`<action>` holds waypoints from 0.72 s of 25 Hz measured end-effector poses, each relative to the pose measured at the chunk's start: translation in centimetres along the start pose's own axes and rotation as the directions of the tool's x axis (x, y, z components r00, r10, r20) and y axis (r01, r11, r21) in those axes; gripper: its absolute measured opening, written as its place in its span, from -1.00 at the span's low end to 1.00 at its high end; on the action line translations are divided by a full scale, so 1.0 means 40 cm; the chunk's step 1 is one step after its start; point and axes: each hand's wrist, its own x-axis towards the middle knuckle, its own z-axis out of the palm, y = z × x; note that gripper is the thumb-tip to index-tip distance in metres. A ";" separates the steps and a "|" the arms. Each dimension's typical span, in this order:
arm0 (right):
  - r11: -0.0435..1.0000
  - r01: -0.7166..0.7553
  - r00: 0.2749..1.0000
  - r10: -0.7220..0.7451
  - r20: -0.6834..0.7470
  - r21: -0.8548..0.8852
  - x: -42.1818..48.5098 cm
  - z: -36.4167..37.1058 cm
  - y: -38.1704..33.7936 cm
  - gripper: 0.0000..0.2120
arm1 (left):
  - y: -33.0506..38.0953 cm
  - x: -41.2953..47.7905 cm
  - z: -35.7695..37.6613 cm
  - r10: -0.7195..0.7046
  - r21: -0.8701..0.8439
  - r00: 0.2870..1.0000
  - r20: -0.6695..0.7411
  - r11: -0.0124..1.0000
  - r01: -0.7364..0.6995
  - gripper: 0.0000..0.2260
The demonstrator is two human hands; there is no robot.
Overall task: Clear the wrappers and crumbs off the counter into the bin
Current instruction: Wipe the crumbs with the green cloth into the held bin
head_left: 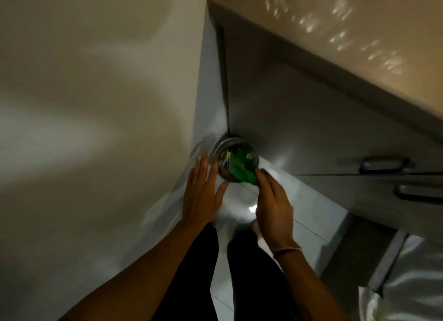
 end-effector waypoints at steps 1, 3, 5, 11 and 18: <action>0.999 -0.010 1.000 0.010 0.010 -0.033 0.034 0.069 0.053 -0.39 | -0.034 0.020 0.064 -0.016 -0.013 1.000 0.017 1.000 0.016 -0.28; 0.996 -0.010 1.000 0.011 0.012 -0.083 0.102 0.200 0.154 -0.43 | -0.087 0.067 0.185 -0.049 -0.055 0.998 0.042 0.997 0.051 -0.27; 0.992 0.003 1.000 -0.004 -0.012 -0.125 0.164 0.313 0.239 -0.45 | -0.123 0.117 0.281 -0.111 -0.114 0.993 0.050 0.987 0.116 -0.26; 0.959 0.093 0.995 -0.078 0.066 -0.267 0.282 0.530 0.419 -0.36 | -0.187 0.325 0.490 -0.436 -0.482 0.841 0.319 0.690 0.541 -0.24; 0.972 0.098 0.993 -0.082 0.081 -0.213 0.263 0.491 0.417 -0.44 | -0.191 0.329 0.440 -0.547 -0.568 0.763 0.343 0.526 0.633 -0.61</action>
